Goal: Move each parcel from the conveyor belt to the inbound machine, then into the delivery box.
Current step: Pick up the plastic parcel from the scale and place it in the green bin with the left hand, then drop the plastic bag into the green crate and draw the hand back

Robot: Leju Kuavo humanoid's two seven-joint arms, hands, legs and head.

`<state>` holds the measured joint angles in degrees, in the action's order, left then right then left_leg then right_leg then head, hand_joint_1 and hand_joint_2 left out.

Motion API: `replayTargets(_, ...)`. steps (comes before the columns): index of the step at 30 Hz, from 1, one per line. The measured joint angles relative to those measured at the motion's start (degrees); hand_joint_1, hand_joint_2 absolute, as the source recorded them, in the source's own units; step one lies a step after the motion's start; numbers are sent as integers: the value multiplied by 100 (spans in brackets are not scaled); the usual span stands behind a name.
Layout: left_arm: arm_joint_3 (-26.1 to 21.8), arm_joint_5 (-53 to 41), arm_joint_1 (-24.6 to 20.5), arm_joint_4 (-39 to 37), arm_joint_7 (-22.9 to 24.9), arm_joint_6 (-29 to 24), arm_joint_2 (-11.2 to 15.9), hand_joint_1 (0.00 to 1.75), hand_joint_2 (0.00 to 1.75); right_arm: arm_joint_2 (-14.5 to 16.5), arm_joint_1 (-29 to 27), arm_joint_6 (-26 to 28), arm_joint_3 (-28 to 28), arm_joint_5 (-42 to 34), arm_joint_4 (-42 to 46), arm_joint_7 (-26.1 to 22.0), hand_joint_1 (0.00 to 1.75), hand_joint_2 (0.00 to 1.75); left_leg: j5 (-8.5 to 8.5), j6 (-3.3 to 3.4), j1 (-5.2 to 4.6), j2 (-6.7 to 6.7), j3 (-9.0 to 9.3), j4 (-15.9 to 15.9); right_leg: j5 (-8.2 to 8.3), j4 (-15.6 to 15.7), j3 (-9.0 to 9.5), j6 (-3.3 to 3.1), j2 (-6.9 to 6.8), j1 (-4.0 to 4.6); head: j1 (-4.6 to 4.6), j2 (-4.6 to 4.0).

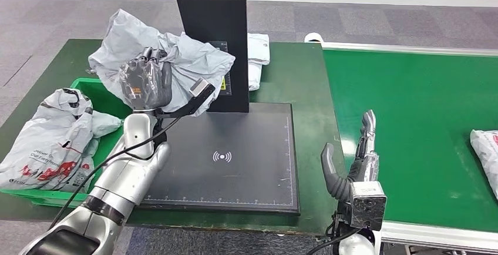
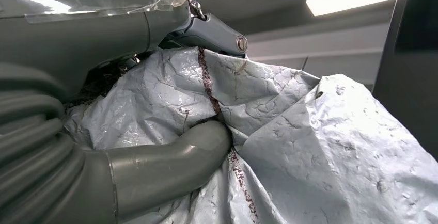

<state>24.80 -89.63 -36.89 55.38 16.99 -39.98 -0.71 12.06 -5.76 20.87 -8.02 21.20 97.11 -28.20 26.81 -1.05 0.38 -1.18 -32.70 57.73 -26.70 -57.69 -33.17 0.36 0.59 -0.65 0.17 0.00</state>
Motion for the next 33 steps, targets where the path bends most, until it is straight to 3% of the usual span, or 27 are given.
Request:
replayTargets(2, 1, -10, -2, 122, 163, 0, 116, 175, 175, 1, 0, -1, 0, -1, 0, -2, 0, 175, 0, 0, -1, 3, -1, 0, 0, 0, -2, 0, 2, -1, 0, 0)
replayTargets(4, 93, -17, -25, 281, 692, 0, 303, 175, 175, 1, 0, 1, 0, -2, 0, -4, 0, 175, 0, 0, -1, 6, -2, 1, 1, 0, -5, 0, 7, -1, 1, 0)
replayTargets(7, 354, -20, -113, 551, 1560, 0, 726, 175, 175, 1, 0, 21, 0, -3, 0, -7, 0, 175, 1, 0, -1, 16, -2, 1, 2, 0, -11, -1, 19, 1, -1, 0)
replayTargets(10, 572, -20, -188, 583, 2010, 1, 1114, 175, 175, -2, 3, 32, 0, -22, 0, 11, 0, 175, 0, -1, 0, 17, -2, 0, 1, 0, -14, -3, 24, 7, -2, 0)
replayTargets(14, 554, -20, -185, 149, 2008, 152, 1291, 175, 175, -9, 10, -13, 0, -87, 0, 72, 0, 175, -1, -4, 4, 16, -3, -1, 0, -2, -12, -5, 23, 9, 1, 0)
replayTargets(22, -54, -18, -93, -1291, 2061, 1498, 1317, 175, 175, -10, 9, -368, 0, -12, 0, 219, 0, 175, 2, -9, 5, 30, -4, -1, 6, -2, -23, -12, 37, 6, -1, 0)
replayTargets(23, -145, -18, -75, -1414, 2039, 1625, 1296, 147, 175, -10, 9, -398, 0, 7, 0, 229, 0, 175, 2, -10, 5, 28, -5, -1, 6, -2, -22, -12, 36, 6, 0, 0)
replayTargets(26, -470, -18, -32, -1691, 1802, 1980, 1184, 17, 175, -10, 4, -515, 3, 23, 2, 240, 0, 175, 3, -10, 4, 30, -6, -1, 6, -2, -24, -12, 38, 5, 0, 0)
replayTargets(27, -595, -18, -27, -1760, 1685, 2076, 1132, 0, 175, -10, 2, -568, 7, 23, 2, 246, 0, 175, 3, -10, 4, 30, -6, -1, 5, -2, -24, -12, 38, 5, 0, 0)
replayTargets(33, -1068, -18, 9, -1915, 1559, 2112, 914, 0, 175, -9, -1, -769, 54, 43, 25, 339, 0, 175, 3, -9, 3, 29, -7, -1, 6, -2, -23, -11, 37, 4, 0, 0)
